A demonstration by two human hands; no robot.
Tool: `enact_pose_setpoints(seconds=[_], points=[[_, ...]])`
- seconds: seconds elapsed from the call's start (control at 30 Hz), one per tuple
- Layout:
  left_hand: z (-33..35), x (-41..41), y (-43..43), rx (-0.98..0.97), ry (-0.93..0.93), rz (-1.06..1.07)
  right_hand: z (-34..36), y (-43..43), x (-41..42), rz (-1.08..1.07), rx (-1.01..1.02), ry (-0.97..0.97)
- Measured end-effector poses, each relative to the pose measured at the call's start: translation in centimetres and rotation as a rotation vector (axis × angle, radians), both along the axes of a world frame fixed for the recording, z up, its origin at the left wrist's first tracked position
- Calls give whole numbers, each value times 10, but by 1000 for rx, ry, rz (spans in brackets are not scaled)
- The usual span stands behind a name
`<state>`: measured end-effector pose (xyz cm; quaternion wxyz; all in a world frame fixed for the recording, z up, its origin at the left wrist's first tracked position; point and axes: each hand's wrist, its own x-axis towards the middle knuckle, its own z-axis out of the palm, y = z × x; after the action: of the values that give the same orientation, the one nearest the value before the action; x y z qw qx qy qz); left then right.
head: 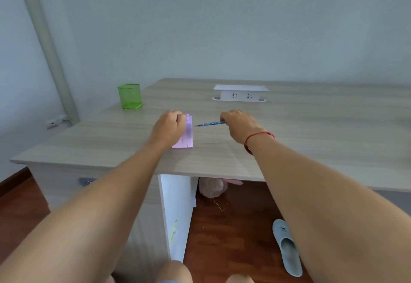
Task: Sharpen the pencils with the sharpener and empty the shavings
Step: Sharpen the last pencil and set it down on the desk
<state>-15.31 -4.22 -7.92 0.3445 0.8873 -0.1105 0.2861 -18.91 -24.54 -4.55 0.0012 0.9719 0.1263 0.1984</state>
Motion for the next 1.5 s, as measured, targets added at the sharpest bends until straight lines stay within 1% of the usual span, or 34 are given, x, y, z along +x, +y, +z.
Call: enact_pose_setpoints(seconds=[0.27,0.43,0.7,0.9,1.0,1.17,1.5], points=[[-2,-2,-2,-10,32,40,-11,3,8,8,22,28],[-3,-1,-2,-7,6,59,-9,1,11,1,68,30],[-3,-1,-3,11,0,78,-11,2,11,27,70,41],[-1,-2,-3,40,-1,90,-11,20,14,82,81,57],[-1,0,-4,102,-21,128,-12,25,13,100,81,91],[1,4,-4,234,-65,185,-13,29,17,103,80,90],[0,5,-7,266,-80,214,-6,48,20,163,40,89]])
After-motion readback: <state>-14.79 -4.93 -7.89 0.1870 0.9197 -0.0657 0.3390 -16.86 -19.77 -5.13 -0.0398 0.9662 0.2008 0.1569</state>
